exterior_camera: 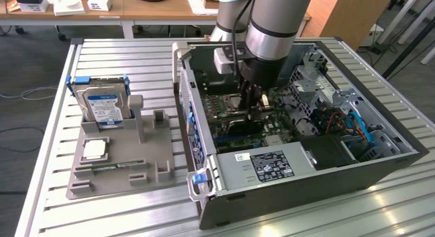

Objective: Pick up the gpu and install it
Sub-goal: 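Insert the gpu into the slot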

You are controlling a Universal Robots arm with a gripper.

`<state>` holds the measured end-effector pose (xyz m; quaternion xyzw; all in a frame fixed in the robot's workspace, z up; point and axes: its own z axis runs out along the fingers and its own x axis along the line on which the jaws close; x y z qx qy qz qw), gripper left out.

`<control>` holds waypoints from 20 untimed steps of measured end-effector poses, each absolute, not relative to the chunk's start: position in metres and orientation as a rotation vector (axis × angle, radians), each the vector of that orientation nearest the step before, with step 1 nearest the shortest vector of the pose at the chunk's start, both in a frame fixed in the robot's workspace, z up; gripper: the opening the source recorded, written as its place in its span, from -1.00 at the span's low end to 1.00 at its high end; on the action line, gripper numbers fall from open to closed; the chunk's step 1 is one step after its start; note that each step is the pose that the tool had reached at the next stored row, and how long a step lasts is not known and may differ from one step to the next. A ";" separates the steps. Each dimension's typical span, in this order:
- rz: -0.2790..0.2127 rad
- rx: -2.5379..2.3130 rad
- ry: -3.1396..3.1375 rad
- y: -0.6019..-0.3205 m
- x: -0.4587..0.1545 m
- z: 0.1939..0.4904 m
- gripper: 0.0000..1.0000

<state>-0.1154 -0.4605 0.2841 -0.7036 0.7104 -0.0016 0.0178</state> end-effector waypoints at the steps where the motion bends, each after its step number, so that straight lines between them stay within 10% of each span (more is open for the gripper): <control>1: -0.005 -2.186 2.207 -0.461 -0.115 0.285 -0.07; 20: -0.005 -2.186 2.207 -0.461 -0.115 0.312 -0.07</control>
